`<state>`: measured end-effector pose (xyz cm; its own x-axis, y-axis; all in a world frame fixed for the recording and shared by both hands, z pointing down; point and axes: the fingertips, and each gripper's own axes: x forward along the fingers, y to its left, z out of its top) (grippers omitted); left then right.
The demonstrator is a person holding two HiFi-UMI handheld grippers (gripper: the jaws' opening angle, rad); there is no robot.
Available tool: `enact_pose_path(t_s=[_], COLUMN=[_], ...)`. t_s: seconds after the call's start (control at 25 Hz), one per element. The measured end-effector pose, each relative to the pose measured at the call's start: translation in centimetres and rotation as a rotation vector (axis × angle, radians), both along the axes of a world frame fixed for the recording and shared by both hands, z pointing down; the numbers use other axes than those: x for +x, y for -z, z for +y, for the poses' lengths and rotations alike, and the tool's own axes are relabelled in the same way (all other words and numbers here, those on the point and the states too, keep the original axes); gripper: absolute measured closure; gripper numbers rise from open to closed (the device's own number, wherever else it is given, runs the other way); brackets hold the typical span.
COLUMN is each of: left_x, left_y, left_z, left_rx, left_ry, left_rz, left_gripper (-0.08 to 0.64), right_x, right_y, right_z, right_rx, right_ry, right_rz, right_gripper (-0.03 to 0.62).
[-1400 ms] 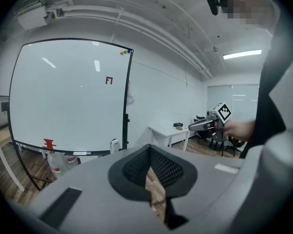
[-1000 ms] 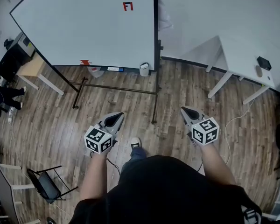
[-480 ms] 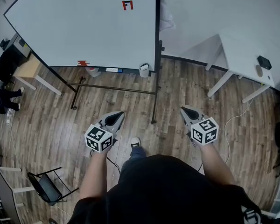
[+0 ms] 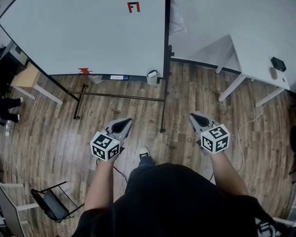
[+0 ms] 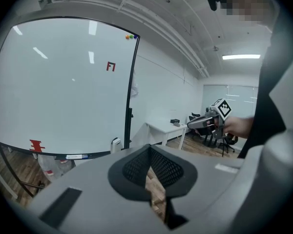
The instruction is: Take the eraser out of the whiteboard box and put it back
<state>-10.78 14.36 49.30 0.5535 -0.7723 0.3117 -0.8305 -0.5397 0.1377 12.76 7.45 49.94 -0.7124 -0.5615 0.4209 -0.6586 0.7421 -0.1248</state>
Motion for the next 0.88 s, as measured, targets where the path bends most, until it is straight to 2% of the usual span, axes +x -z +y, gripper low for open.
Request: enact_pose_path(t_s=[0.88], left_x=[-5.1], left_y=[-1.5], left_z=[-7.8], left_rx=[-0.030], left_ry=[-0.083], left_rz=[0.020], left_gripper=[0.549], right_x=[-5.8], right_y=[-1.1], right_z=[-5.5], right_rx=[-0.020], right_ry=[-0.058], right_rz=[0.045], right_gripper=[0.598])
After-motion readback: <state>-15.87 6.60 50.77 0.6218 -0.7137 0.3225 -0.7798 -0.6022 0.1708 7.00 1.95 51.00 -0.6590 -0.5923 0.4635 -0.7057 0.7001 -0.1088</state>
